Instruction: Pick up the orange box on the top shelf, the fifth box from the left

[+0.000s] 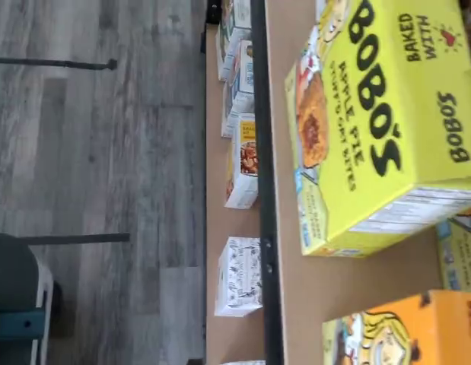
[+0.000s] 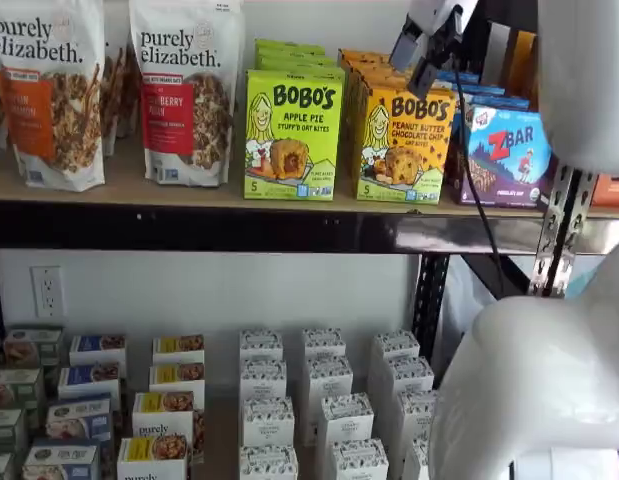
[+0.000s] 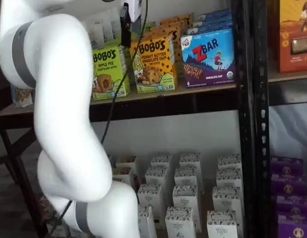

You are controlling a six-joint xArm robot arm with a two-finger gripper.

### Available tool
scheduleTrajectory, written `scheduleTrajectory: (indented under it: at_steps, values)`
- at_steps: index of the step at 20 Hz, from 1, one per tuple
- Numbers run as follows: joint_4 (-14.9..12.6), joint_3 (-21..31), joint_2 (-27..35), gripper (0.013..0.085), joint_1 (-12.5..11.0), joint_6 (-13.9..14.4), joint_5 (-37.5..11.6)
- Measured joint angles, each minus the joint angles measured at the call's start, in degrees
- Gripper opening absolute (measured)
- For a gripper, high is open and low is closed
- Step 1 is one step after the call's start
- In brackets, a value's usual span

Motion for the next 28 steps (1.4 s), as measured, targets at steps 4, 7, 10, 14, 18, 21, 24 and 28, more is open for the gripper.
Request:
scheduleTrajectory:
  at_steps: [4,7,10,14,18,21,24,28]
  values:
    - [0.6,-2.2,2.0,0.0850,-0.4,-0.1,0.2]
    - [1.2,-3.9,3.3,0.0850,-0.7,-0.1,0.3]
    - [1.8,-5.0,4.5,0.0850,-0.9,-0.1,-0.5]
    - [2.2,-6.3,5.8,0.0850,-1.2,-0.3,-0.8]
    - [1.0,-9.0,8.2,0.0850,-1.9,-1.2,0.4]
    - [0.2,-10.2,9.6,0.0850,-3.1,-2.7,0.3]
    - [-0.5,-11.2,10.8,0.0850,-4.1,-3.9,0.6]
    - [-2.1,-10.5,11.1,0.0850,-4.7,-5.4,-0.4]
